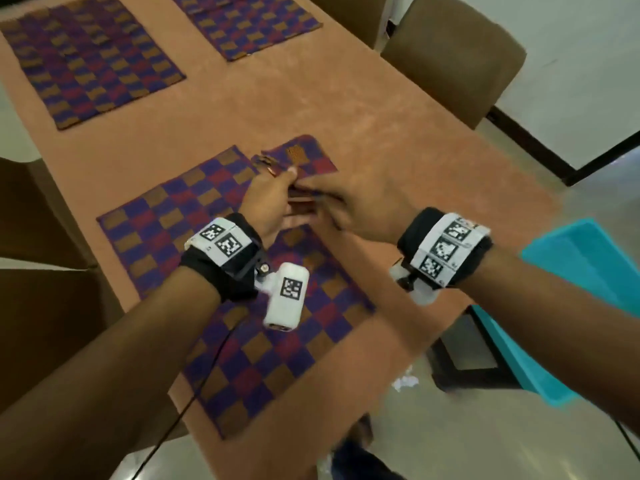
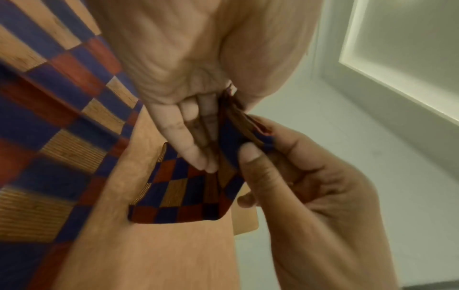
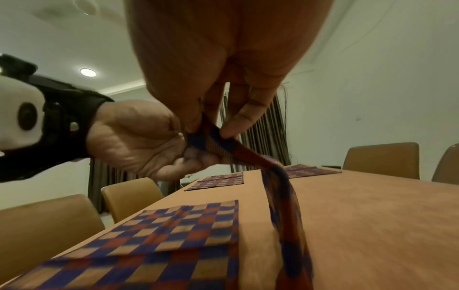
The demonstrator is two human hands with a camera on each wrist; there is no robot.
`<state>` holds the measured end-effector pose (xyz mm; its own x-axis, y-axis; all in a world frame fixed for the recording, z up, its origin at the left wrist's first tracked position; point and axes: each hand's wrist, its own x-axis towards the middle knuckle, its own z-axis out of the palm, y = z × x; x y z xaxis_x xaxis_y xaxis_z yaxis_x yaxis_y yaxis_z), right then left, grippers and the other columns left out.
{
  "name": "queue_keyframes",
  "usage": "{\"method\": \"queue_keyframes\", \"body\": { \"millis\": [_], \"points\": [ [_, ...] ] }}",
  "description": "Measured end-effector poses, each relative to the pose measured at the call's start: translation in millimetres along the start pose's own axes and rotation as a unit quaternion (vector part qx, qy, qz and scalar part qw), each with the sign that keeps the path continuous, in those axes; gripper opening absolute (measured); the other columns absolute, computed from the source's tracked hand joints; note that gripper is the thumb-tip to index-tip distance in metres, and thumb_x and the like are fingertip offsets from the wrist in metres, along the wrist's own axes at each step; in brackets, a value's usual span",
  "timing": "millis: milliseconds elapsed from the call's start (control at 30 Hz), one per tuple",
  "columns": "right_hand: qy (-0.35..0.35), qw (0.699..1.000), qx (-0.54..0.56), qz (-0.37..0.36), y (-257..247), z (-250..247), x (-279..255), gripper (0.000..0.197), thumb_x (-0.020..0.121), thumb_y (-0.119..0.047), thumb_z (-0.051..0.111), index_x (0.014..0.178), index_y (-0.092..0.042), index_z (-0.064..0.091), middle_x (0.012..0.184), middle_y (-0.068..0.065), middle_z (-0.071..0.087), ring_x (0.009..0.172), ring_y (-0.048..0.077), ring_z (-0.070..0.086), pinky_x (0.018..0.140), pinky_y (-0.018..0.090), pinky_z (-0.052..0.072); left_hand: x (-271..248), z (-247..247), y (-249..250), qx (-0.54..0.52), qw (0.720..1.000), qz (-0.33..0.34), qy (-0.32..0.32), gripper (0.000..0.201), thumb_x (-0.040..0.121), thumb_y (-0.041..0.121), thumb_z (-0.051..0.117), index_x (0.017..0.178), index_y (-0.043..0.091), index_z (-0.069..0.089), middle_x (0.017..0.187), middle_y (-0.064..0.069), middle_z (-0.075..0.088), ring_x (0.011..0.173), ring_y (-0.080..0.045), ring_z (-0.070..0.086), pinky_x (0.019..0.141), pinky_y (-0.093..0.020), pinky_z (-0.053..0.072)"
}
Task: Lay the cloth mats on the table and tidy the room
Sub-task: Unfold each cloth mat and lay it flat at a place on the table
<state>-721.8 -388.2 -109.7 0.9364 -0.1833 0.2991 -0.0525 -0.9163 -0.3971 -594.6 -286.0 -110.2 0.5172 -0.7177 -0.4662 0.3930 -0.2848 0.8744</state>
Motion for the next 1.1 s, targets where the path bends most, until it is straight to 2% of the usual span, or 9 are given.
{"method": "queue_keyframes", "body": {
  "millis": [100,200,300,433,633,733,867,1033,1100],
  "points": [
    [-0.061,0.997,0.042,-0.014,0.3,-10.1,-43.0,0.035,0.092,-0.032,0.059,0.122,-0.015,0.066,0.112,0.0,0.071,0.095,0.015,0.066,0.079,0.024,0.048,-23.5,29.8,-20.7,0.088,0.992,0.052,0.071,0.024,0.097,0.02,0.046,0.078,0.014,0.059,0.065,-0.002,0.061,0.054,-0.016,0.061,0.043,-0.025,0.05],
    [0.002,0.995,0.089,0.044,12.3,-29.2,-72.0,0.035,0.089,-0.026,0.065,0.122,-0.012,0.065,0.108,-0.005,0.069,0.089,0.001,0.056,0.075,0.002,0.037,-45.5,48.0,-26.6,0.134,0.989,0.065,0.009,0.024,0.098,0.024,0.046,0.083,0.019,0.064,0.073,0.002,0.067,0.06,-0.011,0.065,0.051,-0.025,0.053],
    [0.028,0.991,0.09,0.09,26.9,-50.9,-86.8,0.051,0.083,-0.014,0.067,0.133,-0.011,0.056,0.127,0.005,0.062,0.107,0.004,0.052,0.082,-0.004,0.03,-64.1,60.5,-19.7,0.189,0.975,0.085,-0.075,0.025,0.099,0.018,0.046,0.085,0.019,0.066,0.072,0.007,0.071,0.064,-0.005,0.068,0.06,-0.021,0.053],
    [-0.014,0.985,0.124,0.12,38.3,-78.5,-86.7,0.074,0.076,-0.018,0.068,0.144,-0.02,0.039,0.141,0.006,0.05,0.128,0.019,0.047,0.106,0.027,0.036,-76.6,67.9,-3.3,0.233,0.96,0.07,-0.136,0.022,0.096,0.013,0.05,0.087,0.022,0.068,0.073,0.011,0.074,0.07,-0.007,0.07,0.069,-0.022,0.057],
    [-0.025,0.946,0.235,0.221,55.0,-68.8,-92.9,0.021,0.078,-0.034,0.067,0.091,-0.019,0.063,0.08,0.009,0.061,0.082,0.033,0.063,0.078,0.055,0.05,-67.5,60.6,1.9,0.232,0.966,0.06,-0.097,0.02,0.096,0.016,0.052,0.086,0.023,0.068,0.072,0.011,0.073,0.068,-0.008,0.07,0.074,-0.027,0.056],
    [-0.016,0.94,0.246,0.235,61.8,-58.9,-89.8,0.013,0.078,-0.035,0.069,0.087,-0.029,0.064,0.074,-0.001,0.06,0.076,0.03,0.063,0.073,0.049,0.053,-55.7,55.5,-5.0,0.221,0.97,0.047,-0.091,0.02,0.097,0.015,0.05,0.087,0.02,0.066,0.071,0.009,0.072,0.063,-0.006,0.069,0.065,-0.022,0.055],
    [0.024,0.964,0.149,0.22,76.8,-49.2,-68.1,0.014,0.083,-0.033,0.072,0.092,-0.023,0.071,0.08,-0.009,0.067,0.068,0.005,0.058,0.064,0.026,0.046,-27.3,43.6,-4.7,0.191,0.979,0.029,-0.063,0.022,0.097,0.012,0.048,0.088,0.021,0.065,0.069,0.01,0.073,0.063,-0.005,0.069,0.063,-0.02,0.056],
    [0.026,0.968,0.147,0.202,90.8,-24.6,-20.3,0.007,0.081,-0.03,0.074,0.085,-0.025,0.072,0.08,-0.015,0.067,0.073,0.001,0.062,0.066,0.019,0.047,17.4,15.5,-4.1,0.251,0.968,0.019,0.017,0.015,0.095,0.015,0.052,0.091,0.021,0.065,0.086,0.001,0.068,0.079,-0.018,0.065,0.089,-0.043,0.052],
    [0.026,0.969,0.155,0.19,92.6,-18.2,-4.3,0.008,0.081,-0.029,0.073,0.085,-0.023,0.073,0.08,-0.013,0.068,0.073,0.002,0.063,0.066,0.02,0.048,26.7,4.8,-4.2,0.328,0.942,0.049,0.056,0.024,0.091,0.024,0.059,0.115,0.024,0.057,0.099,0.004,0.06,0.093,-0.016,0.06,0.095,-0.04,0.048]
  ]
}}
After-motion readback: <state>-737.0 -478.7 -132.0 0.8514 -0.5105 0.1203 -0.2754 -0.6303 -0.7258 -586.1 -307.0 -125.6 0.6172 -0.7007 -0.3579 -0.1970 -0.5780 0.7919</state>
